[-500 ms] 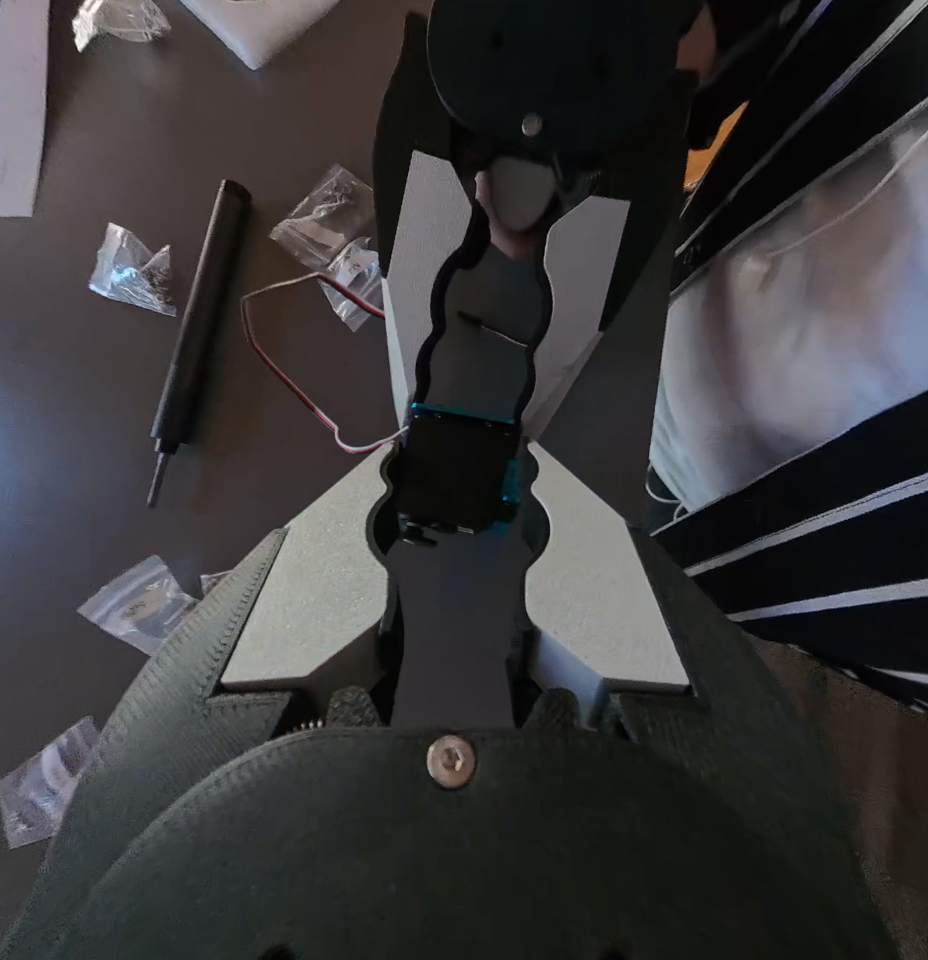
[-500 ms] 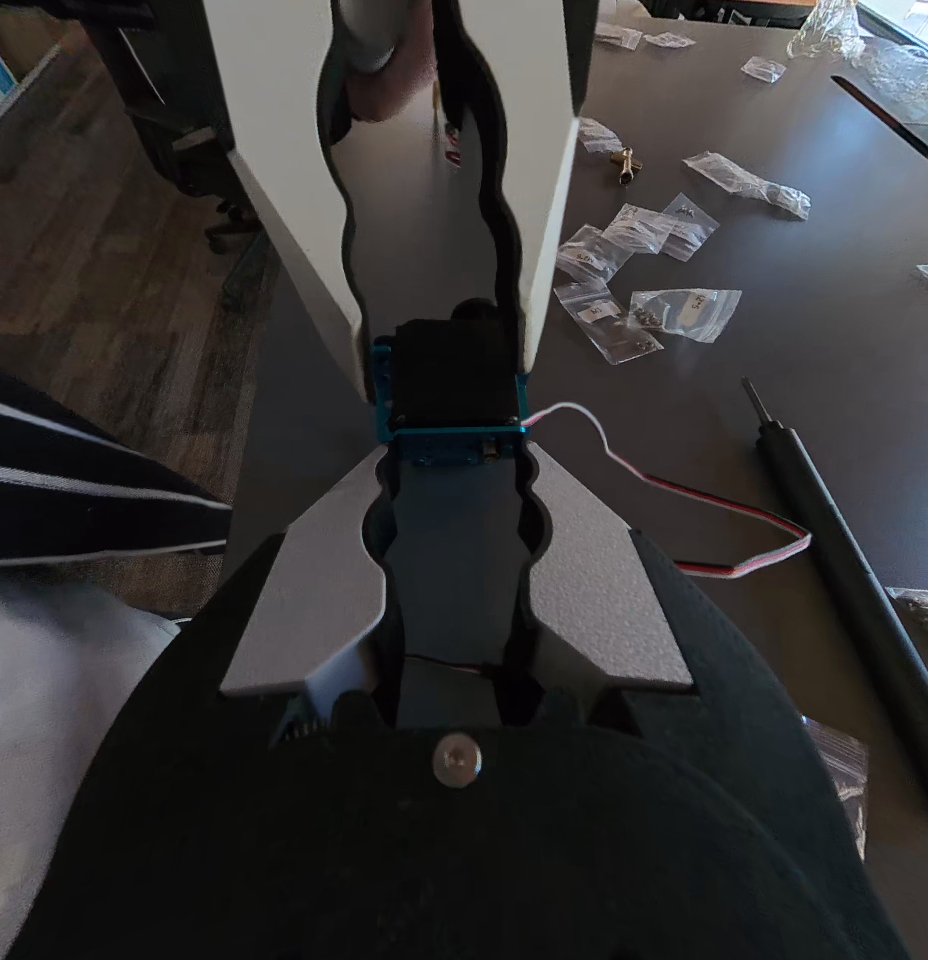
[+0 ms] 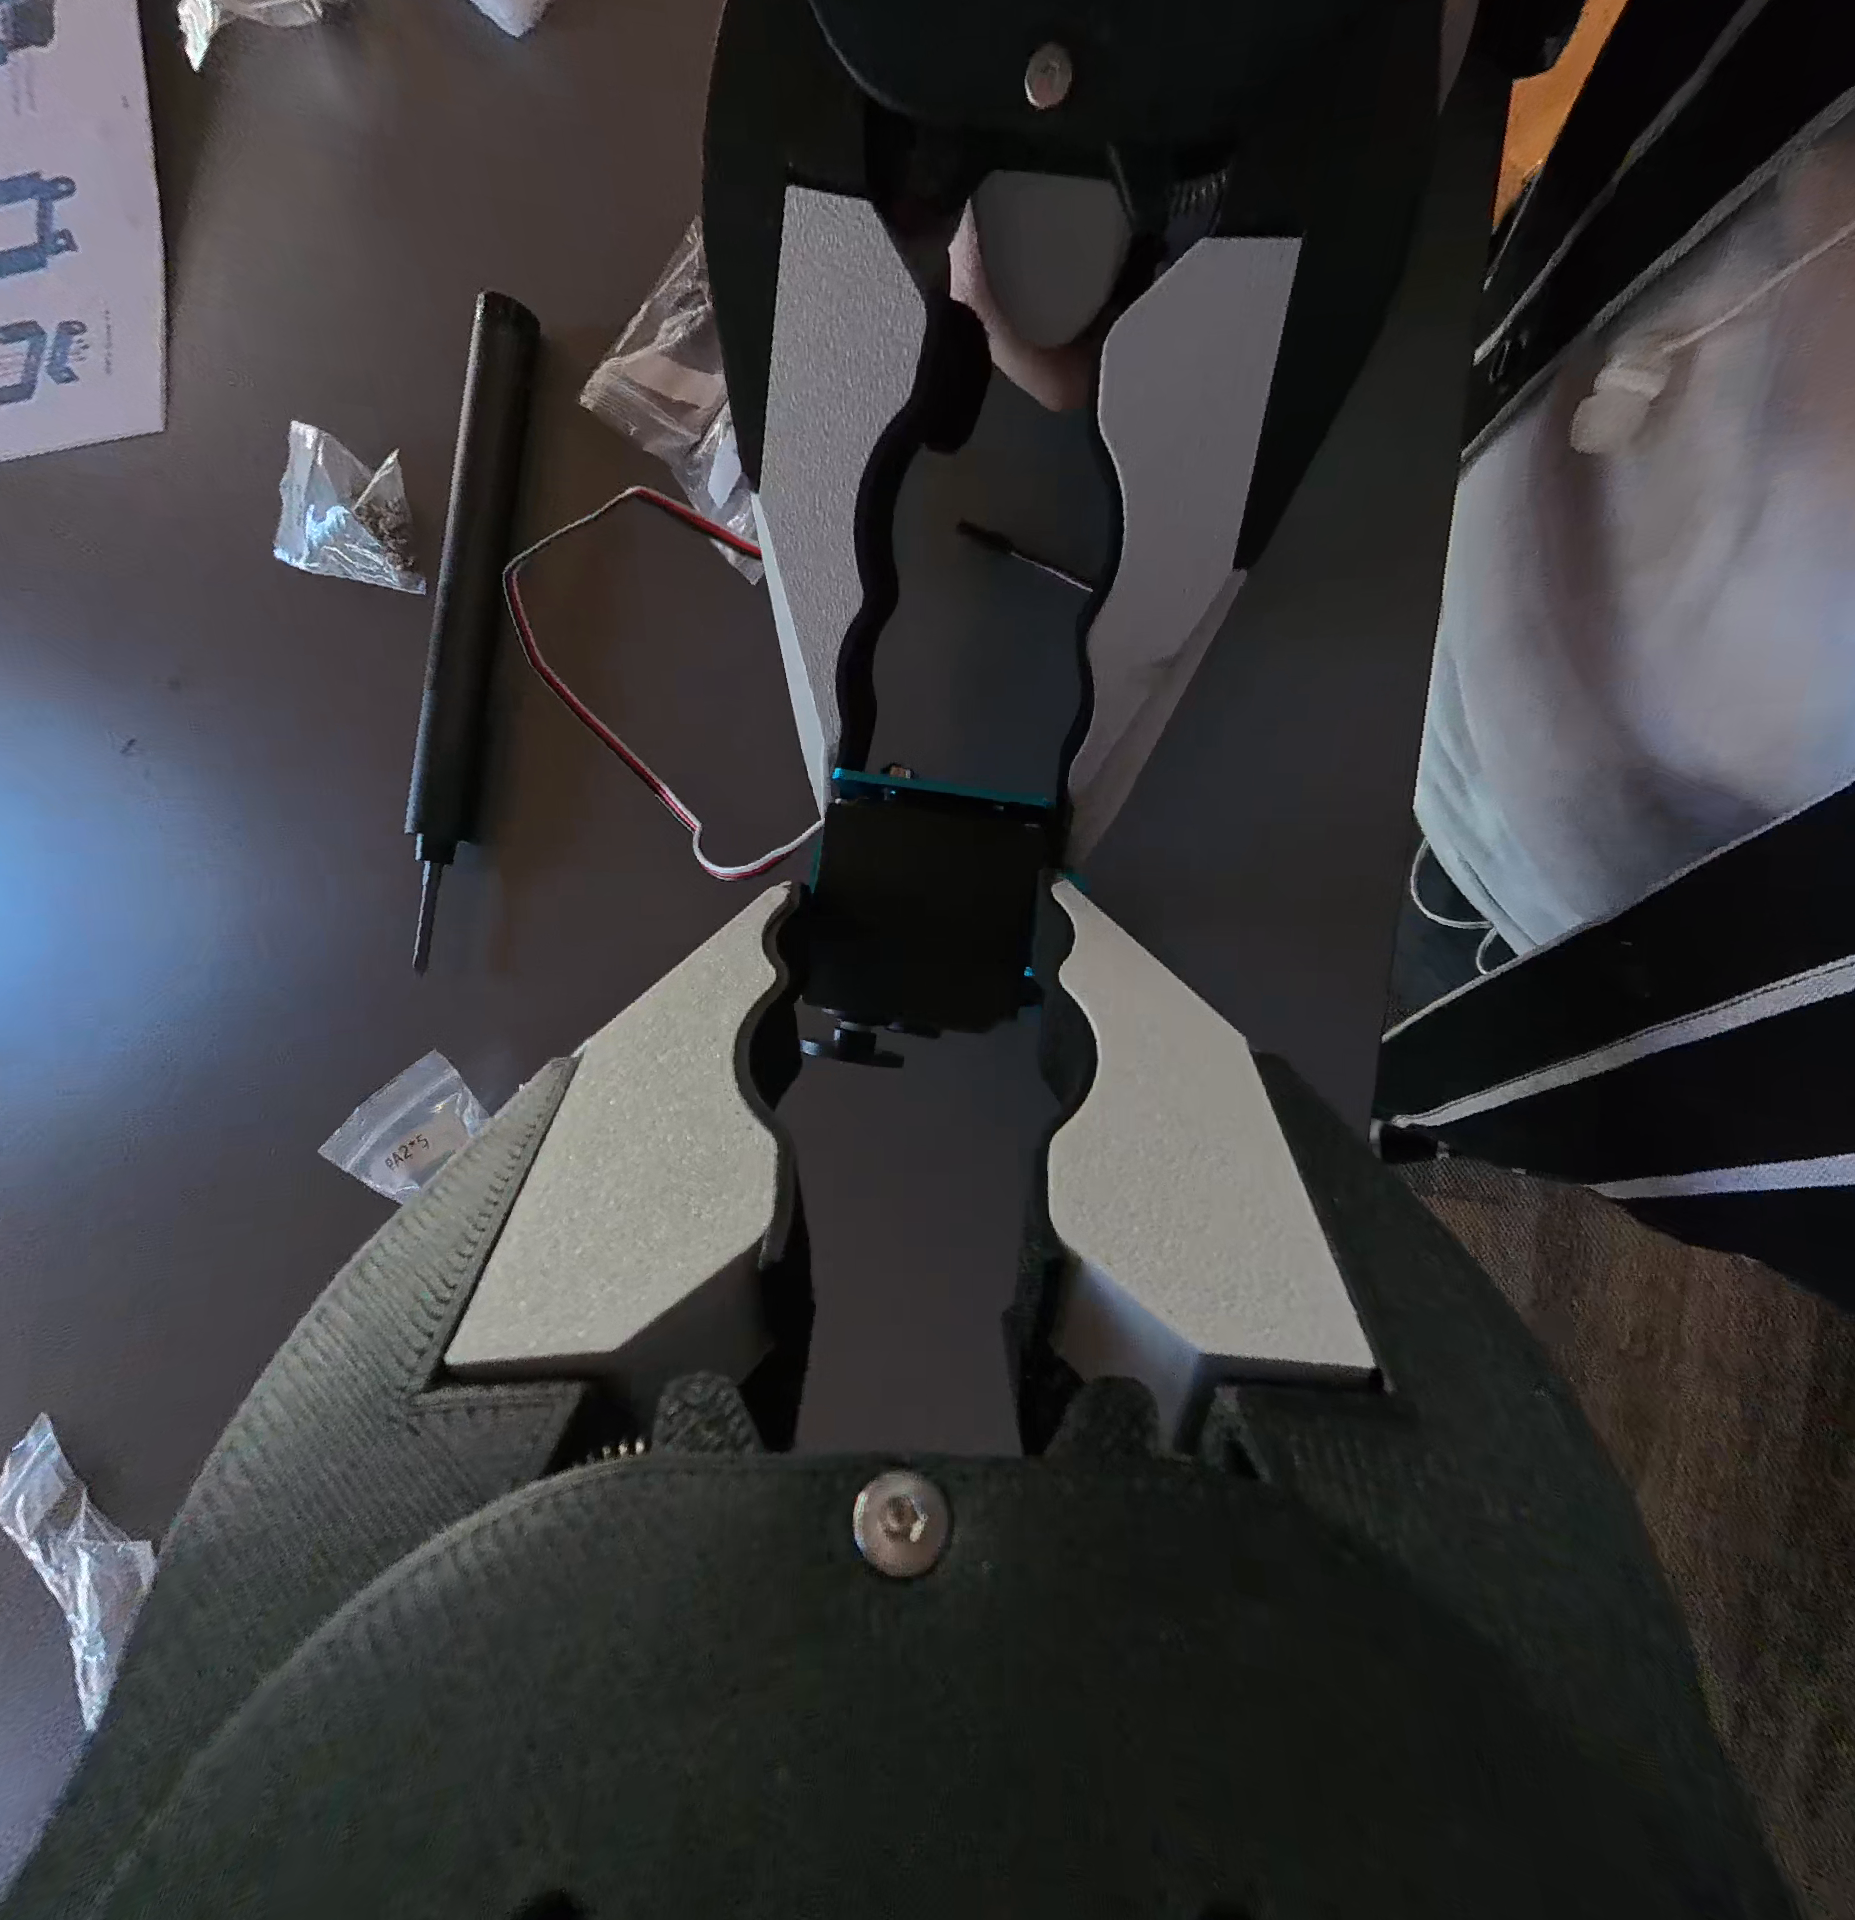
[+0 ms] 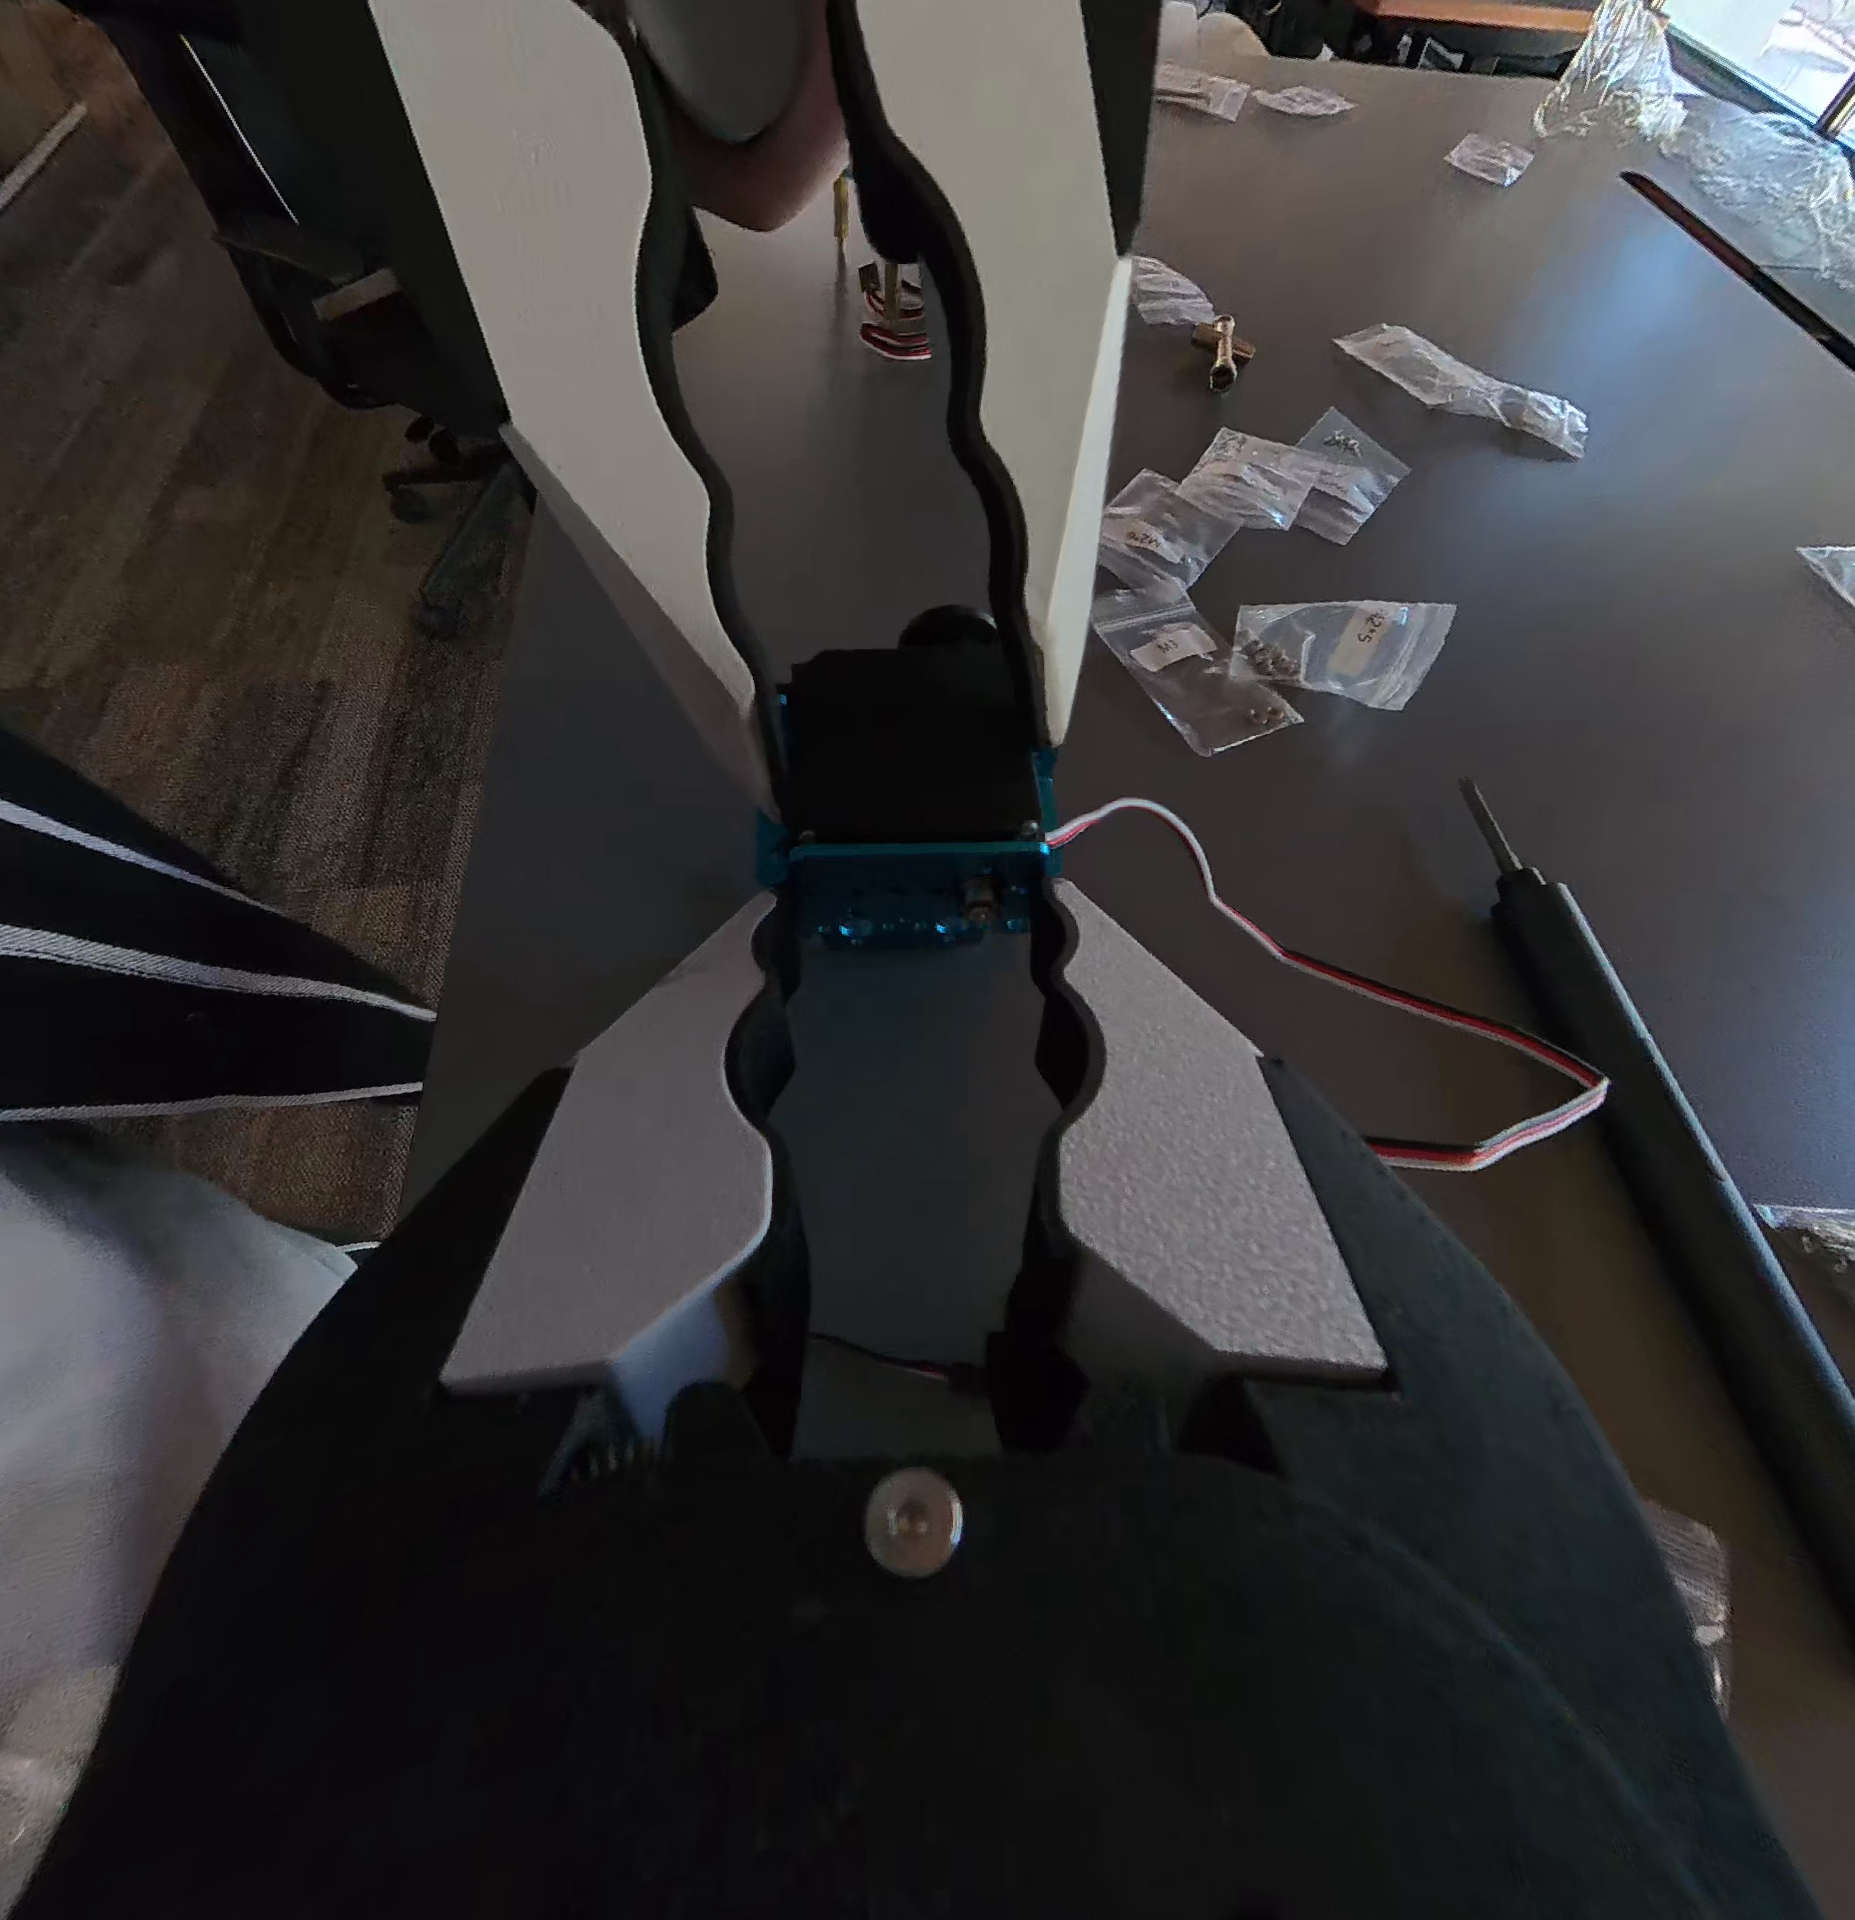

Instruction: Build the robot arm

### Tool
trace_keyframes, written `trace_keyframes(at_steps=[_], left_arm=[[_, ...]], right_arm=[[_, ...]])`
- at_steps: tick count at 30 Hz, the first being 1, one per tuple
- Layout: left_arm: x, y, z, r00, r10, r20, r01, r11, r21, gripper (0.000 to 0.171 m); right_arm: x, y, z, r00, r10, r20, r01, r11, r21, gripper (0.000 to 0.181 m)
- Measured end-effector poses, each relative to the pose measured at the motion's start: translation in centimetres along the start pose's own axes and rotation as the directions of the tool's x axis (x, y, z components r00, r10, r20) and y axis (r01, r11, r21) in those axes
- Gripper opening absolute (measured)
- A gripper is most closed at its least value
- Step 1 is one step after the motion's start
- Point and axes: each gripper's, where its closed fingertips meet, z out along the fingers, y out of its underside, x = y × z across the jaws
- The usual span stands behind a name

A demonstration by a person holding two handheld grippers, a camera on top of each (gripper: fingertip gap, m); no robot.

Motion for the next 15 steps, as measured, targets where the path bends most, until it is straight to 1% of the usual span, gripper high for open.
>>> trace_keyframes(at_steps=[3, 7, 15], left_arm=[[0.11, 0.23, -0.27, 1.0, 0.014, 0.016, -0.014, 1.0, 0.022, 0.042], [0.03, 0.45, -0.38, 1.0, -0.015, 0.011, 0.015, 0.998, 0.062, 0.042], [0.05, 0.71, -0.52, 0.999, -0.05, 0.021, 0.047, 0.994, 0.097, 0.042]], right_arm=[[-0.13, -0.12, 0.11, 1.0, -0.013, 0.005, 0.013, 1.0, 0.005, 0.044], [-0.13, -0.25, 0.26, 1.0, -0.005, 0.017, 0.005, 1.0, 0.014, 0.044], [-0.23, -0.33, 0.31, 1.0, -0.01, 0.024, 0.01, 1.0, 0.024, 0.044]])
